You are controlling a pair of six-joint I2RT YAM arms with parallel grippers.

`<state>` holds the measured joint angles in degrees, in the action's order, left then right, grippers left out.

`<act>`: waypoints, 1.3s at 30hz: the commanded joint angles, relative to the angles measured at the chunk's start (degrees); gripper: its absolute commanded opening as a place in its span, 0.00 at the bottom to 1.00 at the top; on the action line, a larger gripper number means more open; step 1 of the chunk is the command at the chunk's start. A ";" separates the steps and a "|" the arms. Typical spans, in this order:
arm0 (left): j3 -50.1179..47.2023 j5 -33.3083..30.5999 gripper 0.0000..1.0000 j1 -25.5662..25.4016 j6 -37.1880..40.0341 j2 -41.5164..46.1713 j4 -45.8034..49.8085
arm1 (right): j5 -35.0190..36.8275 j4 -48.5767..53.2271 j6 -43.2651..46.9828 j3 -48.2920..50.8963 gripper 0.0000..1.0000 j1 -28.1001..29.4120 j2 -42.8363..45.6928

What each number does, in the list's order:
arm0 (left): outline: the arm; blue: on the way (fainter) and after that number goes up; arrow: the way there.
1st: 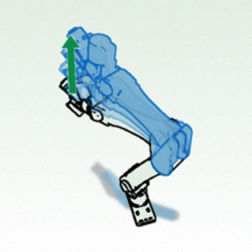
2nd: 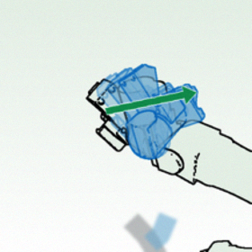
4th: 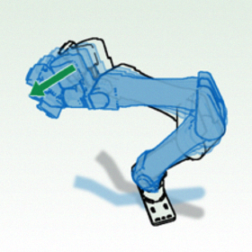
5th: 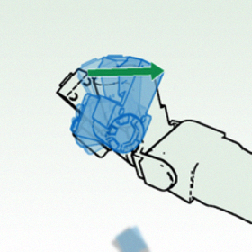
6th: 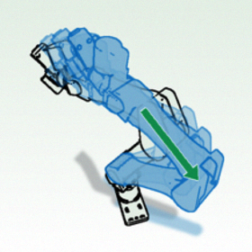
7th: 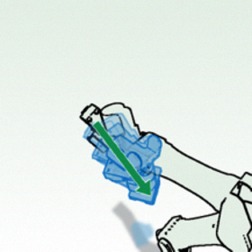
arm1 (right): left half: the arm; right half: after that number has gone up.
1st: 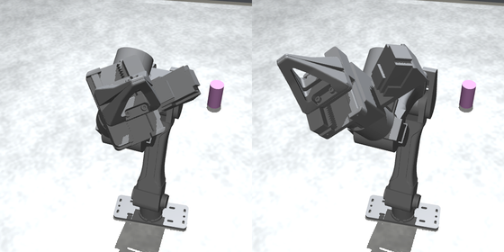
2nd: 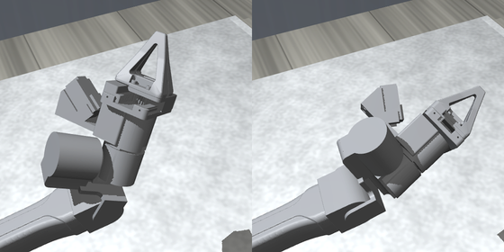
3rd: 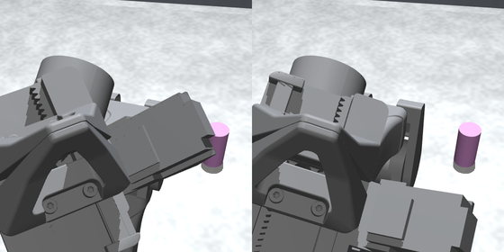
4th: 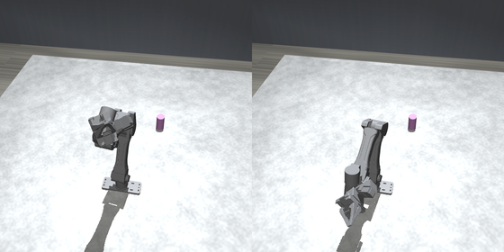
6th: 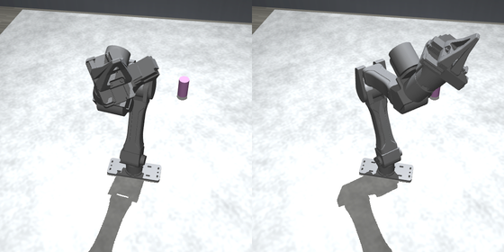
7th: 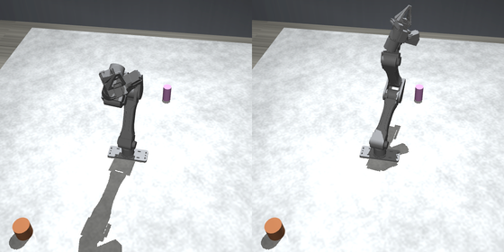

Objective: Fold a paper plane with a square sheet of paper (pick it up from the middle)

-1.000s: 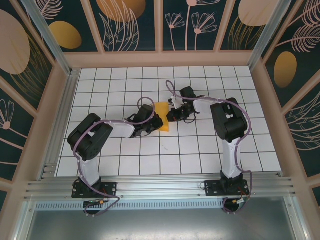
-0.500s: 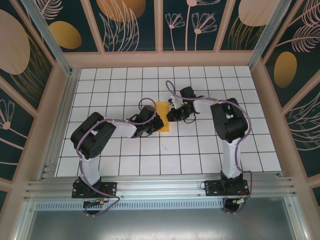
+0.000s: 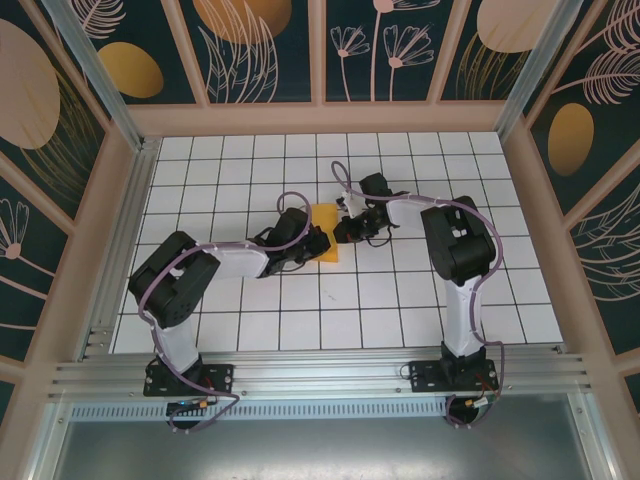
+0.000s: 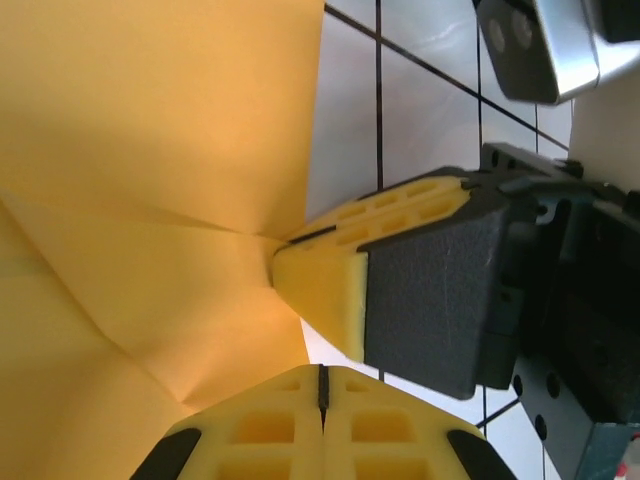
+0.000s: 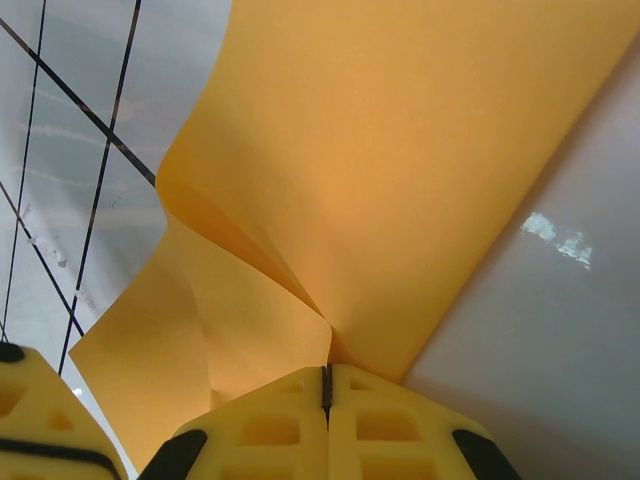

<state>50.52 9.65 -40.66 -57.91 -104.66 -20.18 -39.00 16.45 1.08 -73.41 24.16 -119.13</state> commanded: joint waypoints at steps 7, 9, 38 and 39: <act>-1.17 2.34 0.01 -0.69 -3.65 -3.50 -4.34 | 2.96 1.74 0.15 -0.33 0.00 0.63 0.80; -1.19 2.15 0.00 -0.80 -3.95 -4.25 -4.35 | 2.90 1.60 0.06 -0.20 0.00 0.63 0.83; -3.20 1.51 0.04 -2.66 -5.39 -0.95 -6.73 | 3.41 1.68 -0.02 -0.55 0.00 0.89 0.39; -3.07 1.55 0.04 -2.87 -5.46 -1.58 -6.84 | 3.35 1.75 -0.03 -0.58 0.00 0.88 0.42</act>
<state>48.12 11.11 -42.70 -62.24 -105.95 -25.08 -38.57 16.51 1.10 -73.56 24.36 -119.11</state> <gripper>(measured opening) 0.072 0.068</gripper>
